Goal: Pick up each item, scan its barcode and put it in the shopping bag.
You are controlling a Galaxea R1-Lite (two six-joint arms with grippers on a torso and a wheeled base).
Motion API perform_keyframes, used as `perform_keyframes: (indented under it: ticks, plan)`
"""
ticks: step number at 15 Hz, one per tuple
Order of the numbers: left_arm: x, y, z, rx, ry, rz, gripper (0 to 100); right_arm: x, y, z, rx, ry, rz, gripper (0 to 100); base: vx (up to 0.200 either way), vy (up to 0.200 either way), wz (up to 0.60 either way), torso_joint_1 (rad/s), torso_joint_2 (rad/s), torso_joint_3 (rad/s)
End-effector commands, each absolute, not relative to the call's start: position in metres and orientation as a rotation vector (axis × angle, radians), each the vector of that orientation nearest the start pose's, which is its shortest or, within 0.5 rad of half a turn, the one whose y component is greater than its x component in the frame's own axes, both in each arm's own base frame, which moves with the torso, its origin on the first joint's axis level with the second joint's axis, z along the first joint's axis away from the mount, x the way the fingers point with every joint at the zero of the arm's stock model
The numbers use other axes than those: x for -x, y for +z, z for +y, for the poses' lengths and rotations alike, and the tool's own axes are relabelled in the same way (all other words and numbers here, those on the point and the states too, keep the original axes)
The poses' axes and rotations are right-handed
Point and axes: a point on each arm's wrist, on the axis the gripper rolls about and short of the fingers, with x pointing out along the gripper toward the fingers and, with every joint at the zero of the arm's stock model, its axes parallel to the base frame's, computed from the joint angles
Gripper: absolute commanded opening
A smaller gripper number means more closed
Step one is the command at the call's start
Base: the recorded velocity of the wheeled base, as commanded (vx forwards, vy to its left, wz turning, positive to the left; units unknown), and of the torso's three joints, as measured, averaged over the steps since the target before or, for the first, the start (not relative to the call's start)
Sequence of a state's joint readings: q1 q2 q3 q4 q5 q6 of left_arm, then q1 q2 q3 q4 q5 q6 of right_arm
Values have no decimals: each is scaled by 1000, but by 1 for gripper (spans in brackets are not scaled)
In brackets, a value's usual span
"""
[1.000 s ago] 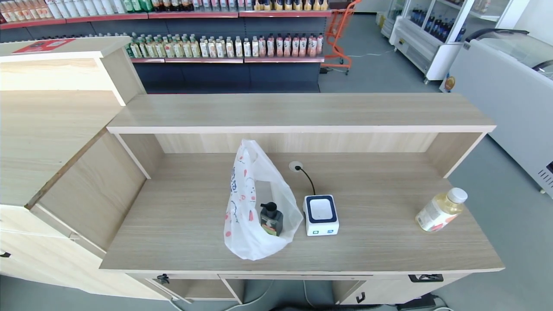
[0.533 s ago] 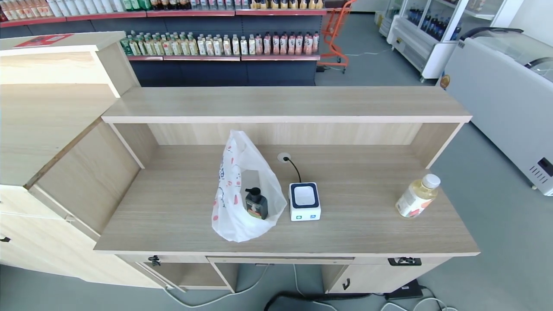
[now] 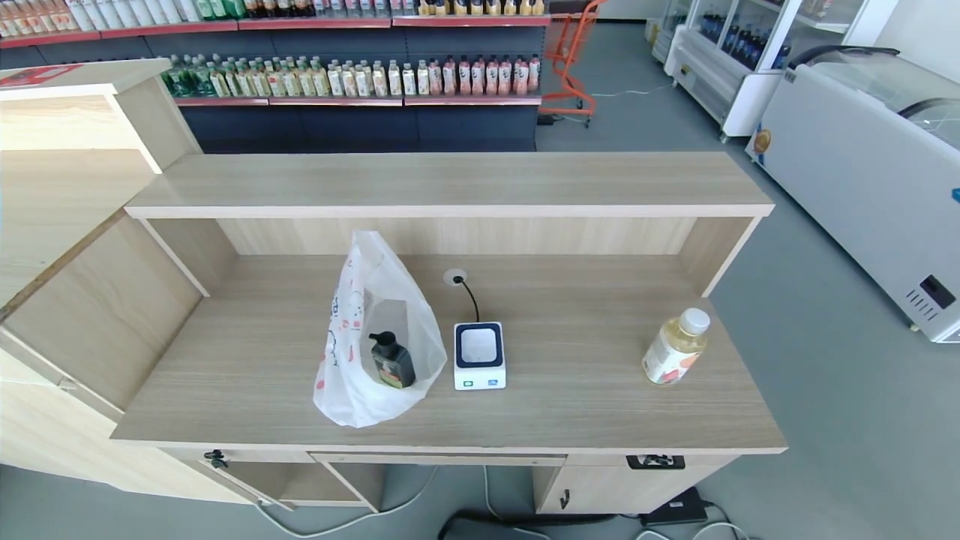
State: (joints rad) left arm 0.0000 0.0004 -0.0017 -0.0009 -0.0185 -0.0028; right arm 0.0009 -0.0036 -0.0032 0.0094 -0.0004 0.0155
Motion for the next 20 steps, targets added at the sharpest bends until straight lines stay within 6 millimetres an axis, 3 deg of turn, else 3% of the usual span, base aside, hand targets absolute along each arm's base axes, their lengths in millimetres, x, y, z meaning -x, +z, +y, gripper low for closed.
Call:
perform_keyframes:
  ticks: [1, 7, 9, 11, 12, 13, 14, 15, 16, 19, 20]
  plan:
    - [23, 76, 0, 3, -18, -3, 100, 23, 75, 0, -15, 0, 6, 100, 0, -200, 0, 2, 7, -2]
    - [23, 76, 0, 6, -18, -3, 100, 23, 75, 0, -15, 1, 6, 100, 0, -200, 0, 3, 0, 2]
    - [23, 76, 0, 8, -18, -3, 100, 23, 77, 0, 2, 3, -3, 100, 0, 0, 0, 0, 0, 0]
    - [23, 76, 0, 6, -18, -3, 100, 18, 131, 1, -3, 64, 19, 100, 0, 0, 0, 0, 0, 0]
    - [23, 76, 0, 8, -18, -3, 100, -5, 172, 1, -18, 71, 88, 100, 0, 0, 0, 0, 0, 0]
    - [23, 76, 0, 6, -18, -3, 100, -45, 199, 2, -67, 62, 218, 100, 0, 0, 0, 0, 0, 0]
    - [23, 76, 0, 6, -18, -3, 100, -60, 197, 2, -90, 53, 283, 100, 0, 0, 0, 0, 0, 0]
    - [23, 76, 0, 6, -18, -3, 100, -100, 182, 3, -146, 33, 489, 100, 0, 0, 0, 0, 0, 0]
    - [23, 76, 0, 8, -18, -3, 100, -121, 170, 4, -157, 27, 594, 100, 0, 0, 0, 0, 0, 0]
    - [23, 76, 0, 6, -18, -3, 100, -159, 134, 19, -129, 100, 703, 100, 0, 0, 0, 0, 0, 0]
    - [23, 76, 0, 8, -17, -3, 100, -182, 110, 23, -125, 108, 703, 100, 0, 0, 0, 0, 0, 0]
